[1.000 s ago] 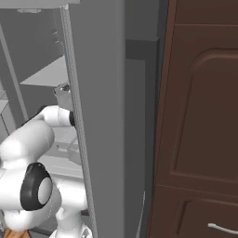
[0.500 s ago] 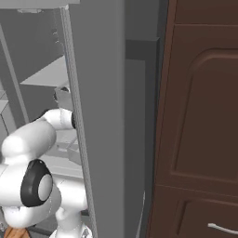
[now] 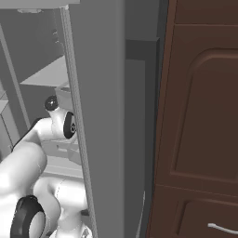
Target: Move the tacos and bottled water from the second highest shelf to the top shelf to make space. Then, place the pitcher from the counter on the cleared second highest shelf.
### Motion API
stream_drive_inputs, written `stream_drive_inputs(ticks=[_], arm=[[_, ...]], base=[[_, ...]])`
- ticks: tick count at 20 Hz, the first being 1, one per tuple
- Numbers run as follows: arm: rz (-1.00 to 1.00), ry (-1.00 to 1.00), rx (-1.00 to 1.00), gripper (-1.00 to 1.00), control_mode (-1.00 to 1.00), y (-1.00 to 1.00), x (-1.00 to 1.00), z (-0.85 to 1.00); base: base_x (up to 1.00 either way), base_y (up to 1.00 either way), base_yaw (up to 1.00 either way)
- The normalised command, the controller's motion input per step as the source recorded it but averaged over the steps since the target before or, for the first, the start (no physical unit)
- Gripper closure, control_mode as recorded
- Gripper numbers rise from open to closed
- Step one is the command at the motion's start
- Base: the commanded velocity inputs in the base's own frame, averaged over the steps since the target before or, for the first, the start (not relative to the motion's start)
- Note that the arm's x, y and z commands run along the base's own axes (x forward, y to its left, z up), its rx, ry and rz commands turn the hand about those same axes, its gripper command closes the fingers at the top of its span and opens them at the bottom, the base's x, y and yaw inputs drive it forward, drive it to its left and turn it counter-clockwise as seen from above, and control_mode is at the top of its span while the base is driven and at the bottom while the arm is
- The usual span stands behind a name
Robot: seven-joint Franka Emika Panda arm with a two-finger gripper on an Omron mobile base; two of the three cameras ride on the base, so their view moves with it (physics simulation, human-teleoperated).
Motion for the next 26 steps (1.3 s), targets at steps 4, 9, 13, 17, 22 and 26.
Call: stream_drive_inputs(ticks=[4,9,13,17,22,26], arm=[[0.0,-0.03,0.0,-1.0,-1.0,0.06,-0.54,0.36],[0.0,-0.11,0.0,-1.0,-1.0,0.09,-0.83,0.53],[0.0,-0.12,0.03,-1.0,-1.0,0.0,-1.0,0.6],[0.0,-0.12,0.13,-1.0,-1.0,0.0,-1.0,0.59],[0.0,-0.1,0.17,-1.0,-1.0,0.0,-0.97,0.68],[0.0,-0.05,0.16,-1.0,-1.0,0.0,-0.85,0.67]], base=[[0.0,0.0,0.0],[0.0,0.0,0.0],[0.0,0.0,0.0],[0.0,0.0,0.0],[0.0,0.0,0.0],[0.0,0.0,0.0]])
